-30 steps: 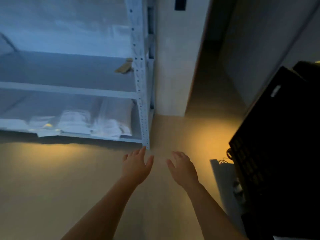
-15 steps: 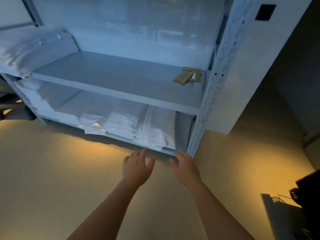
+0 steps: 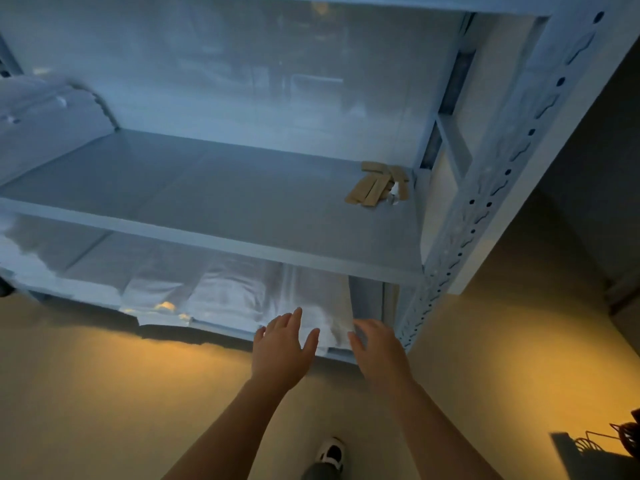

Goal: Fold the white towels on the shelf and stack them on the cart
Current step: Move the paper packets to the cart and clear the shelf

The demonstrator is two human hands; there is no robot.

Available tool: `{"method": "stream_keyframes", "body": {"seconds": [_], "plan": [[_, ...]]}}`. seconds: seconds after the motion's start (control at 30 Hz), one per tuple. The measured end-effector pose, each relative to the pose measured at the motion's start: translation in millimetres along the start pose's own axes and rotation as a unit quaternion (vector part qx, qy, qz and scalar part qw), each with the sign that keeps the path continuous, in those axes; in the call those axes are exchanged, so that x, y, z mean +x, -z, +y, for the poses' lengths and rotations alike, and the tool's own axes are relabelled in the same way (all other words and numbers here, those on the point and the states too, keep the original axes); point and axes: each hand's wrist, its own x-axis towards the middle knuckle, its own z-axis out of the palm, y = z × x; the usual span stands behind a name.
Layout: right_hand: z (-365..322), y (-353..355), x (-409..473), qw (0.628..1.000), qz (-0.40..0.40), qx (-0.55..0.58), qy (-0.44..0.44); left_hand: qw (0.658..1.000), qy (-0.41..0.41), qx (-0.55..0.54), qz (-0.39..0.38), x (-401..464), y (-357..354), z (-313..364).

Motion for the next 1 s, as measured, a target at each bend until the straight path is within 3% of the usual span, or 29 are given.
{"method": "stream_keyframes", "body": {"seconds": [0.4,0.67,1.0], "plan": [[2.0,31.8,228.9,1.0,0.003,-0.007,-0.013,0.999,-0.039,0.016,0.005,233.7,20.4,28.7],[7.3,28.7,294.3,0.997,-0.012,-0.057,-0.046,0.996,-0.077,0.014,-0.05,316.8,10.8,36.5],[29.6,27.7,356.5,0.99,0.073,-0.025,-0.118,0.979,-0.19,0.049,-0.057,418.3,1.4,53.2]]}}
